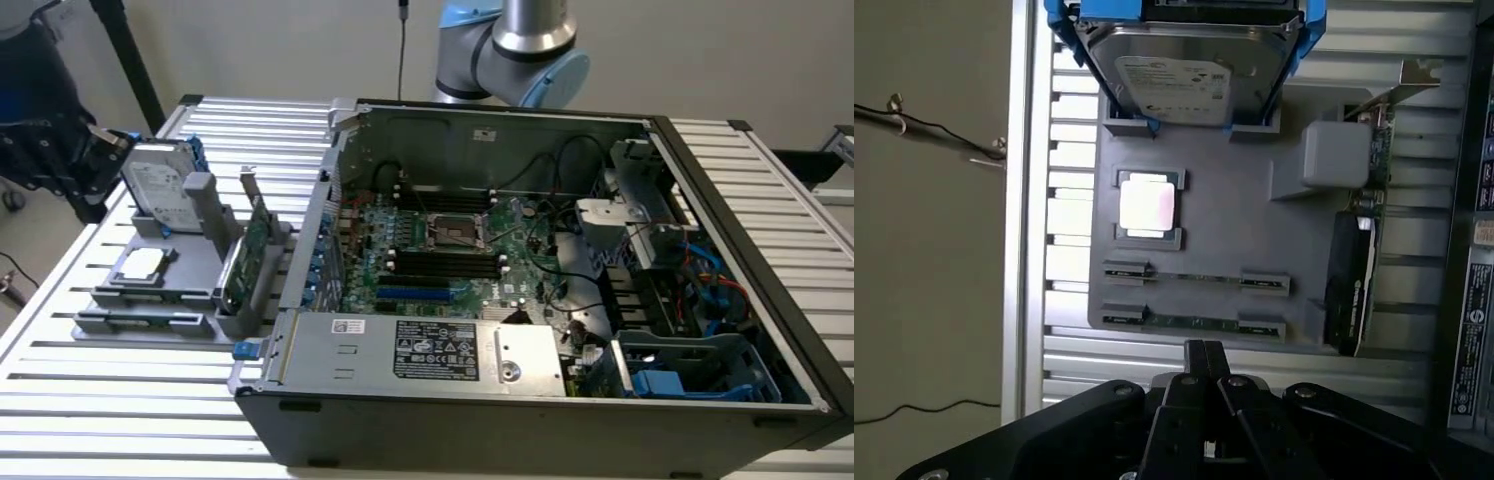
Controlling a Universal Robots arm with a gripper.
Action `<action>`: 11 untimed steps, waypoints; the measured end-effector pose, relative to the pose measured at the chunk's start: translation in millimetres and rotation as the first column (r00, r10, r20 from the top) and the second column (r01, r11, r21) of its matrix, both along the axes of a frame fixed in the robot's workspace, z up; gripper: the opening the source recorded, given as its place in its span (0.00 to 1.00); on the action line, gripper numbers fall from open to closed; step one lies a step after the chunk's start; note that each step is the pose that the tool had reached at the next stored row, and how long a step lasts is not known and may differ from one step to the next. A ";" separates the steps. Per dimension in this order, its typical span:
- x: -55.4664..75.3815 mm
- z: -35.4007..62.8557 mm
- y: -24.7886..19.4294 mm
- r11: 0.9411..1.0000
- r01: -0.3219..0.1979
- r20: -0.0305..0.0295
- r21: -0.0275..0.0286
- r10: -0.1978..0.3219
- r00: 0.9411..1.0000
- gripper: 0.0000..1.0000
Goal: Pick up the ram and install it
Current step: 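Reach for the ram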
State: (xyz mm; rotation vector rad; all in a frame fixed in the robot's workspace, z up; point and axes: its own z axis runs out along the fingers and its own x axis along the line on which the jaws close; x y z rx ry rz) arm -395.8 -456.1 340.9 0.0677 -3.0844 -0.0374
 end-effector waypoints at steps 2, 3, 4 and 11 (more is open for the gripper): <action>0.0 -1.8 -1.3 1.000 -0.006 0.000 0.000 0.006 1.000 0.11; 0.0 -2.7 -2.0 1.000 -0.009 0.000 0.000 0.009 1.000 0.11; 0.0 -3.7 -2.6 1.000 -0.011 0.000 0.000 0.011 1.000 0.11; -0.1 -11.0 -5.9 1.000 -0.022 0.011 -0.001 0.022 1.000 0.11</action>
